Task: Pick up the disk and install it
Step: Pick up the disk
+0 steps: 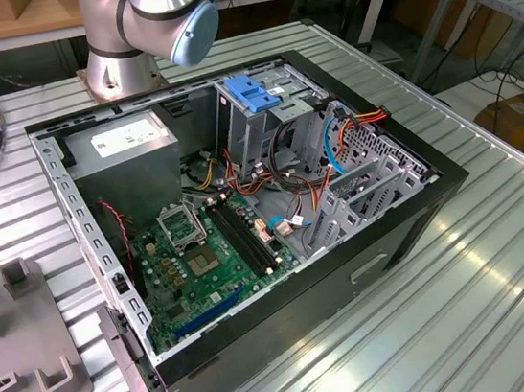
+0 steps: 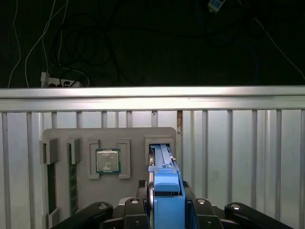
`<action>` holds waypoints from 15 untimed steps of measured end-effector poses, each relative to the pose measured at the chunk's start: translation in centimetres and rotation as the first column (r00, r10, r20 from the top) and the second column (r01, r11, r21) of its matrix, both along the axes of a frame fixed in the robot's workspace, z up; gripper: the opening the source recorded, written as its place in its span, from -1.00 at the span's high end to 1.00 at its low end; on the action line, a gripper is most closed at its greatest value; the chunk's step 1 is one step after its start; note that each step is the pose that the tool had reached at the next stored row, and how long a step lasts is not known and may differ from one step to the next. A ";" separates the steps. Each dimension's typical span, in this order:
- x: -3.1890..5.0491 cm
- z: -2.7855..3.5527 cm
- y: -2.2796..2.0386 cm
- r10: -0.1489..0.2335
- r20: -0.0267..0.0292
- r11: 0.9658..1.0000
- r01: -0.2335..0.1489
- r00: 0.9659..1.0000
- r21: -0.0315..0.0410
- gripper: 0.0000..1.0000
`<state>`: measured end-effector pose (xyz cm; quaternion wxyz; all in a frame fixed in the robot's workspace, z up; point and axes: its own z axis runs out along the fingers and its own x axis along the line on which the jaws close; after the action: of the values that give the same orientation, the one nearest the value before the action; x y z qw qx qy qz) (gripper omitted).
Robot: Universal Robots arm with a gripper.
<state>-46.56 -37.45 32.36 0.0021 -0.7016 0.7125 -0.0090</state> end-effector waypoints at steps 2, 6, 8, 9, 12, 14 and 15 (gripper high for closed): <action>0.00 0.55 0.00 0.000 0.000 1.000 0.000 1.000 0.000 0.26; 0.00 1.39 0.00 0.000 0.000 1.000 0.000 1.000 0.000 0.26; 0.00 1.90 0.00 0.000 0.000 1.000 0.000 1.000 0.000 0.26; 0.00 2.02 0.00 0.000 0.000 1.000 0.000 1.000 0.000 0.26; 0.00 2.52 0.00 0.000 0.000 1.000 0.000 1.000 0.000 0.26; 0.00 2.83 0.00 0.000 0.000 1.000 0.000 1.000 0.000 0.26; 0.00 2.97 0.00 0.000 0.000 1.000 0.000 1.000 0.000 0.26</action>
<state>-46.56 -37.45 35.32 0.0021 -0.7016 0.7125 -0.0090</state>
